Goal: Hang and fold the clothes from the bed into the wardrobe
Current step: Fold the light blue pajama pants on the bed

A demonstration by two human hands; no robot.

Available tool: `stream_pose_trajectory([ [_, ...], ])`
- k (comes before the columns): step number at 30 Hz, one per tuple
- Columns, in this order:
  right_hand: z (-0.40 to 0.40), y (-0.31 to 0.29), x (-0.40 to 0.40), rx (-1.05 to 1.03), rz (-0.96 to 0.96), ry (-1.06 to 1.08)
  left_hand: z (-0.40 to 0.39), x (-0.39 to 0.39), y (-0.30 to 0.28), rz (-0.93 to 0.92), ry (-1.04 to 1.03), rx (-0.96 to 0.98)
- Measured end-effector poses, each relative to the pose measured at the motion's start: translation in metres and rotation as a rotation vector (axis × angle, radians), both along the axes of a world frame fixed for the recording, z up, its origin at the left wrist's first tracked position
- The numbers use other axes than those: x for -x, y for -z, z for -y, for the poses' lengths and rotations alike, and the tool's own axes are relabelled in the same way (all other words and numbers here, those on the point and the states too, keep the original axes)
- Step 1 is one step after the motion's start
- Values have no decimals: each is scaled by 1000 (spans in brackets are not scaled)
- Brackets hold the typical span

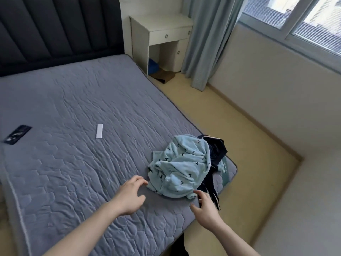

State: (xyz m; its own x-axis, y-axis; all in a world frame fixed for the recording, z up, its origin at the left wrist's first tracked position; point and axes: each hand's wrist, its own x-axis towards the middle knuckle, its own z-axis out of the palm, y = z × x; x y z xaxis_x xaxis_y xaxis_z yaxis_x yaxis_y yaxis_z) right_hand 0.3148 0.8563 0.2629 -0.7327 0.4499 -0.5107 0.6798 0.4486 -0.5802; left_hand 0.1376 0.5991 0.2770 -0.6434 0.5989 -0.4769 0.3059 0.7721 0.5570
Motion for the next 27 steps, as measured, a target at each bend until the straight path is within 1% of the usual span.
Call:
stream_pose_trajectory([
  [2,-30,27,30,20,56,-46,-15,14,16,4,-37,61],
  [5,-73,79,67,18,183,-180,-35,30,43,26,-122,136],
  [10,-135,191,133,-27,342,-377,-72,51,109,53,-241,215],
  [14,-154,275,180,-65,394,-483,-95,55,168,85,-297,249],
  [18,-152,339,215,-132,415,-562,-108,54,216,118,-347,269],
  [21,-150,363,229,-181,455,-545,-110,48,238,142,-384,275],
  [23,-151,365,234,-189,440,-489,-109,43,244,154,-409,272],
  [25,-153,351,231,-107,323,-355,-107,37,240,156,-425,272],
  [27,-152,316,221,67,150,-193,-106,31,228,153,-427,267],
])
